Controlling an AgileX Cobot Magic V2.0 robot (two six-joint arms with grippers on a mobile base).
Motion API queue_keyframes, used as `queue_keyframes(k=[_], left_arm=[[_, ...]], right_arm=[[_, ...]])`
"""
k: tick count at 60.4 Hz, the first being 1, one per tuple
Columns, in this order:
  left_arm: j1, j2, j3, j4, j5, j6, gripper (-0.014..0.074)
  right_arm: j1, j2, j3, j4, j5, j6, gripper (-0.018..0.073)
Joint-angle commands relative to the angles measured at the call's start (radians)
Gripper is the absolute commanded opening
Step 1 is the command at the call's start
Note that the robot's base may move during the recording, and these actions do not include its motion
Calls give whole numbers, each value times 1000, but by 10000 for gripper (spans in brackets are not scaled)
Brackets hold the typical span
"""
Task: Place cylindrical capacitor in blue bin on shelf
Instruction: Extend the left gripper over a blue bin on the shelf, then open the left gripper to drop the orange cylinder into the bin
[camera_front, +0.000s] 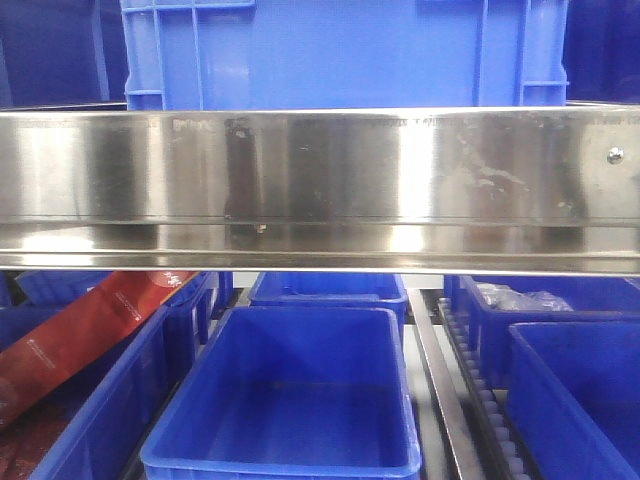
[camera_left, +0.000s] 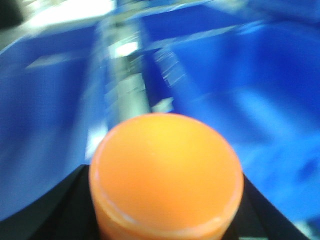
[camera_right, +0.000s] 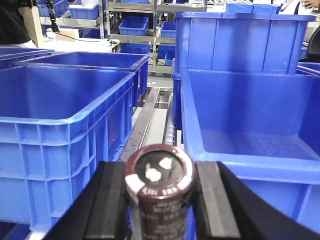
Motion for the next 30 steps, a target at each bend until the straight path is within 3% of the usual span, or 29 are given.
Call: queue_keyframes(k=[1,15,21,30], left_arm=[[-66,113,-136,-5,-3,9,-111],[-156,435,-435,-14,39,9,-111],[-171,536,-500,-17,24,9,-111],[-171,661,-541,-81,-26,9,-111]], right_arm=[[1,-3,-3,6,-34,1,-162],[1,-3,-3,13,-34,1,-162],[1,-3,-3,13,-34,1,-162],[1,-3,-3,17,-34,1,-162]])
